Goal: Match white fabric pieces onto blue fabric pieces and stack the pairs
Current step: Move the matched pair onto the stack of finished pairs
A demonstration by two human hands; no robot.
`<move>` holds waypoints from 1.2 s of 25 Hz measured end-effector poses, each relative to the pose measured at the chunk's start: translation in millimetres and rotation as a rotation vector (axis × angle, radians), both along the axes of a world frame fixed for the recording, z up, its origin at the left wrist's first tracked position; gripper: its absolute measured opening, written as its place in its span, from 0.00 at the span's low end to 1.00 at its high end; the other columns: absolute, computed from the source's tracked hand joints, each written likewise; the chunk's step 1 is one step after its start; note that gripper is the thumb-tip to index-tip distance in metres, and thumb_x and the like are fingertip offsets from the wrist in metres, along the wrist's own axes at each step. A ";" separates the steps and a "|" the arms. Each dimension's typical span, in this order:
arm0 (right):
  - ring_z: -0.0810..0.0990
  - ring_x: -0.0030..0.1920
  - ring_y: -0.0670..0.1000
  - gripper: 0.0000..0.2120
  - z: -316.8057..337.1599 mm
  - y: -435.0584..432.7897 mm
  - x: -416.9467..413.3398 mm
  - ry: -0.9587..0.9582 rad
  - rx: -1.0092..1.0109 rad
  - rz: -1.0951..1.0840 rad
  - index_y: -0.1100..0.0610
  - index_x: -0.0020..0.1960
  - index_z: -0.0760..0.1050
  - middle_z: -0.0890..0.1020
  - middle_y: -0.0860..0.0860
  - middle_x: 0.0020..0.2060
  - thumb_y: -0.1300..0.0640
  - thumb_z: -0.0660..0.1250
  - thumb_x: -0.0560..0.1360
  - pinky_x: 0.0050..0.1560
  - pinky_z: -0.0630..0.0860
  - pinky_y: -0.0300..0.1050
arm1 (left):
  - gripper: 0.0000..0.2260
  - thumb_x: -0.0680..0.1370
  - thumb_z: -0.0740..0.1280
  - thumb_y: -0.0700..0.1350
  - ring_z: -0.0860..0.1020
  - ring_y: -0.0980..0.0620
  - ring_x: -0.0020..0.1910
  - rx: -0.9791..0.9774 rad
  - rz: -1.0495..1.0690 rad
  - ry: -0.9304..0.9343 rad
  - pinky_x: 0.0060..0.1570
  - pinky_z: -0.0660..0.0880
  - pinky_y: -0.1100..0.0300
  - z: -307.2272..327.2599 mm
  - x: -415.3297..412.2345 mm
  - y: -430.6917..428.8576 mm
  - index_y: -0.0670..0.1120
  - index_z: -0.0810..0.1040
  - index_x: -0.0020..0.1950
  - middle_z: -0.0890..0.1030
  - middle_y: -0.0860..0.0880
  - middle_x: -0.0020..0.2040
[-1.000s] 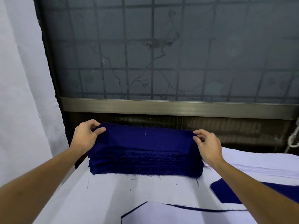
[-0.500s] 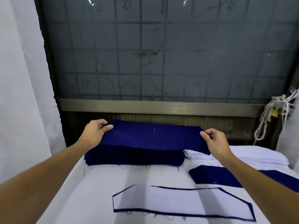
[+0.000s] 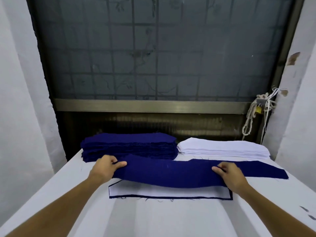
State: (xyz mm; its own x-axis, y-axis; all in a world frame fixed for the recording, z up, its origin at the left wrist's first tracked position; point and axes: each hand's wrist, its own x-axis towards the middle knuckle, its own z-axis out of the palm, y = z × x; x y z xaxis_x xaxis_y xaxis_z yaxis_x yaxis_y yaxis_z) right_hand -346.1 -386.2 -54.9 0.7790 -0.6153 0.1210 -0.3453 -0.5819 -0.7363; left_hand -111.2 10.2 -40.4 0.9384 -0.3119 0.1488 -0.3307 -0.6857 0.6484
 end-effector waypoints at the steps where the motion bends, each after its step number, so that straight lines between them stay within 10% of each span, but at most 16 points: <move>1: 0.83 0.46 0.51 0.11 -5.8 -1.2 -2.8 0.011 -0.020 -0.016 0.56 0.45 0.79 0.84 0.50 0.42 0.49 0.69 0.79 0.49 0.80 0.51 | 0.22 0.76 0.71 0.60 0.75 0.49 0.33 0.041 -0.002 0.016 0.36 0.68 0.55 -9.8 -4.2 -1.6 0.45 0.73 0.33 0.76 0.48 0.31; 17: 0.75 0.54 0.46 0.07 -55.6 6.8 -15.2 0.024 -0.446 -0.097 0.45 0.50 0.76 0.75 0.41 0.47 0.42 0.64 0.80 0.53 0.72 0.44 | 0.14 0.81 0.61 0.61 0.75 0.58 0.31 0.186 0.194 -0.238 0.28 0.68 0.61 -70.6 -42.5 -2.6 0.55 0.69 0.40 0.77 0.56 0.32; 30: 0.73 0.57 0.49 0.08 -59.7 4.3 -12.9 0.119 -0.453 -0.135 0.45 0.55 0.72 0.77 0.42 0.50 0.43 0.60 0.82 0.56 0.69 0.45 | 0.04 0.81 0.64 0.49 0.72 0.52 0.51 0.235 0.169 -0.358 0.44 0.73 0.56 -79.3 -39.7 -7.4 0.50 0.75 0.52 0.75 0.55 0.50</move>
State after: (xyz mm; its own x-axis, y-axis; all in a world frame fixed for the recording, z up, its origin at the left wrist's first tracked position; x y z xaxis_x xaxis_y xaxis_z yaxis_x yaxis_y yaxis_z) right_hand -359.0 -381.9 -114.6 0.7203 -0.6183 0.3145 -0.5067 -0.7786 -0.3701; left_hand -150.9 2.8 -119.7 0.8812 -0.2234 0.4166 -0.3767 -0.8642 0.3335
